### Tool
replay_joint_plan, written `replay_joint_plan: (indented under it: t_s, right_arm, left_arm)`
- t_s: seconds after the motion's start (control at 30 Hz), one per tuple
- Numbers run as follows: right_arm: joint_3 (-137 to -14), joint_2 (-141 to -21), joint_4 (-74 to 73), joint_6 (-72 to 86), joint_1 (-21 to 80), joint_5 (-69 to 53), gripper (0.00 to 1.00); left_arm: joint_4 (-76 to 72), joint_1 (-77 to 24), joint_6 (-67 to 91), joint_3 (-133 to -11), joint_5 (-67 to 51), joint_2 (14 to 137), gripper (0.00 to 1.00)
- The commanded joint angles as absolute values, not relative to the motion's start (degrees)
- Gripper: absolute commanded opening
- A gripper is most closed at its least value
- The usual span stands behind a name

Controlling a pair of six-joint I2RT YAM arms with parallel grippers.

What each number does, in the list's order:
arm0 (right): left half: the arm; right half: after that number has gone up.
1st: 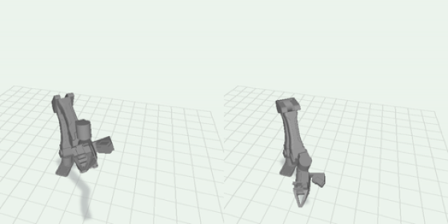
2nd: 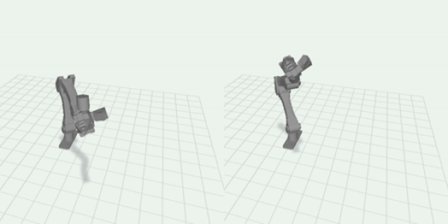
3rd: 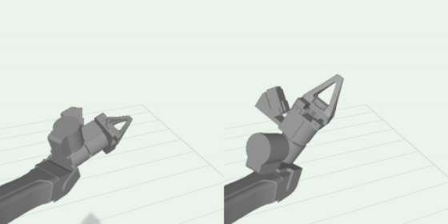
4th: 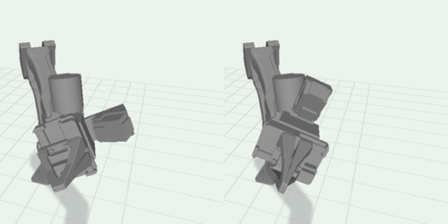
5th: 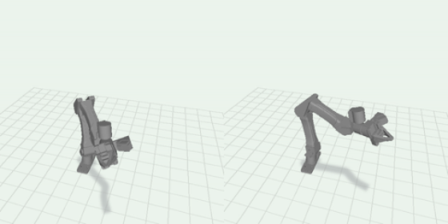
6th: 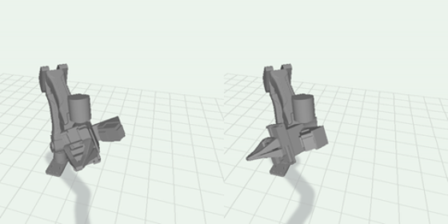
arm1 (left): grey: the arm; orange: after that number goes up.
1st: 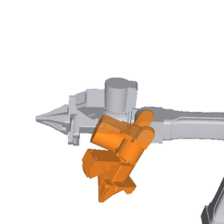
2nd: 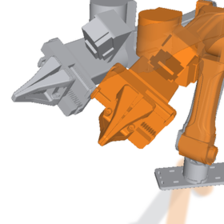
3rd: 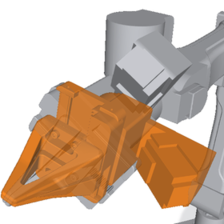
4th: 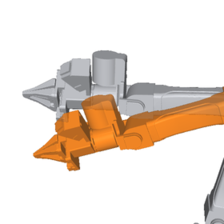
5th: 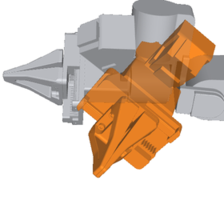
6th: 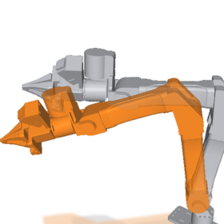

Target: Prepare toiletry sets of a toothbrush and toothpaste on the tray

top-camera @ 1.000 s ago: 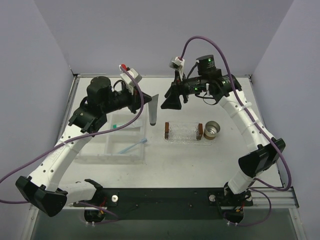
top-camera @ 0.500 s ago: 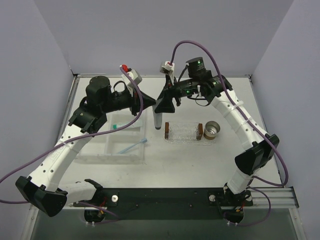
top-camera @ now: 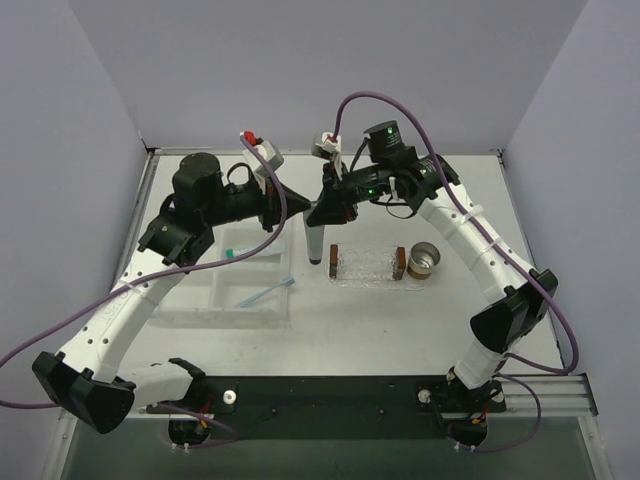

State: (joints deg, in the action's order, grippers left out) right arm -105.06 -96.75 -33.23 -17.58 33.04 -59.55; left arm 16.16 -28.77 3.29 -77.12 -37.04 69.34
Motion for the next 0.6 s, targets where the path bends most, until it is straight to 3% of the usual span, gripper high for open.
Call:
replay_joint_plan:
  t_s: [0.0, 0.1, 0.13, 0.23, 0.33, 0.43, 0.57]
  right_arm:
    - [-102.58, -93.26, -32.08, -20.39, 33.05, -55.47, 0.0]
    - [-101.17, -91.94, -31.9, -21.0, 33.05, -51.87, 0.0]
    - [-100.47, -91.32, -31.9, -21.09, 32.96, -49.16, 0.0]
    - [-98.8, -90.18, -31.73, -21.18, 32.61, -44.23, 0.0]
    - [-96.08, -88.51, -30.94, -21.44, 31.47, -41.32, 0.0]
    - [-91.86, -85.61, -26.65, -20.31, 28.76, -39.2, 0.0]
    - [-77.57, -79.03, -13.65, -16.71, 24.89, -36.13, 0.0]
  left_arm:
    - [13.53, -29.0, 1.67, -77.43, -36.48, 68.03, 0.0]
    - [13.97, -28.74, 0.97, -77.26, -35.25, 68.29, 0.03]
    - [13.89, -28.48, 0.88, -77.26, -34.9, 68.2, 0.21]
    - [13.98, -27.17, 0.88, -77.52, -32.53, 67.42, 0.52]
    - [13.62, -24.54, 0.97, -77.17, -31.03, 65.75, 0.59]
    - [13.8, -22.68, 0.7, -75.68, -30.15, 63.99, 0.59]
    - [13.71, -20.66, 0.35, -72.52, -29.0, 62.84, 0.59]
